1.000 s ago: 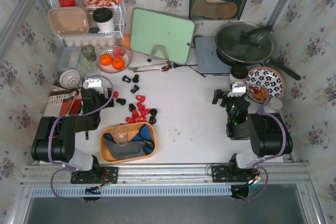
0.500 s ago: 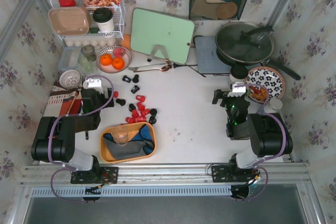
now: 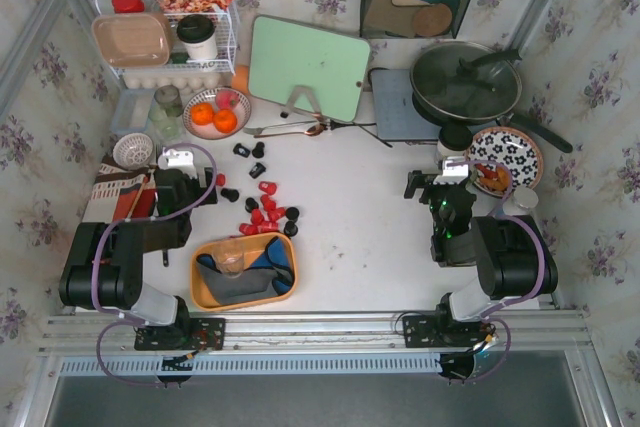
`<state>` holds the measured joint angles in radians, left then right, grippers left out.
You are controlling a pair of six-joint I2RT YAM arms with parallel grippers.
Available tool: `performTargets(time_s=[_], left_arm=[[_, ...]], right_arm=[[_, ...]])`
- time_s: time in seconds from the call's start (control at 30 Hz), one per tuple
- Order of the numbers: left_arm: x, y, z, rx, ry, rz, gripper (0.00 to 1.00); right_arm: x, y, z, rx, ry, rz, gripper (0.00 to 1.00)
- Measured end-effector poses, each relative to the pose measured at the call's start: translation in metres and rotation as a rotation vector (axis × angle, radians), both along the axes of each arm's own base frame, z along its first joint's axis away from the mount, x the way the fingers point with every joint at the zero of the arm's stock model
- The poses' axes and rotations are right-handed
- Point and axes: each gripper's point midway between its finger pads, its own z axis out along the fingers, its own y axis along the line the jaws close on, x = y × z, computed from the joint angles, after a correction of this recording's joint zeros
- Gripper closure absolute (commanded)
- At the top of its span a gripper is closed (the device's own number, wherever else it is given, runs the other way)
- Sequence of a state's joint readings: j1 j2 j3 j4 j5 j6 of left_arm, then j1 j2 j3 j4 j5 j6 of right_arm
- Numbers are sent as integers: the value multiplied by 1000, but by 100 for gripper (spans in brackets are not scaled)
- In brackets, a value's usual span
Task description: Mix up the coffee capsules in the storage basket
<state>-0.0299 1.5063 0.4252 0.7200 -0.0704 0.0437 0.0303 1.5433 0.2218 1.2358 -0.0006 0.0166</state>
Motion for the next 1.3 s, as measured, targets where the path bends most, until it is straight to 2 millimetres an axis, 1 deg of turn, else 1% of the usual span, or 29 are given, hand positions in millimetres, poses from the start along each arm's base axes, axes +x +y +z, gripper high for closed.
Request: performTargets(time_s=[0.1,0.17,0.23,0.37,0.5,0.7,0.83,0.9,0.93,1.03,1.1,1.17,1.23,1.3], left_arm=[[0,0,2,0,-2,0,0],[0,-1,10,0,-21,-2,0],[0,-1,22,2,-44,2,0],[-4,-1,59,5,-134,12,0],[-19,2,86,7,-189,28,0],[-30,2,148,-3,-295,28,0],[-39,0,173,-47,-294,37,0],[-44,-1,184,-69,-288,44,0],[-47,-1,187,-75,-281,46,0],[-58,2,198,-86,-257,68,0],[-66,4,205,-86,-249,81,0],[-74,5,214,-86,-247,83,0],[-79,4,220,-88,-240,75,0],[-83,-2,222,-106,-214,52,0]], right_arm=[[0,0,0,0,0,-1,0],[0,0,0,0,0,-2,0],[0,0,0,0,0,-2,0],[0,0,0,0,1,-2,0],[0,0,0,0,1,-2,0],[0,0,0,0,1,-2,0],[0,1,1,-2,-2,1,0],[4,4,9,-11,-12,8,0],[7,6,17,-20,-25,2,0],[19,18,51,-34,-65,18,0],[23,21,72,-37,-90,12,0],[21,15,81,-34,-88,-19,0],[18,11,85,-21,-75,-45,0],[16,12,89,-17,-64,-48,0]])
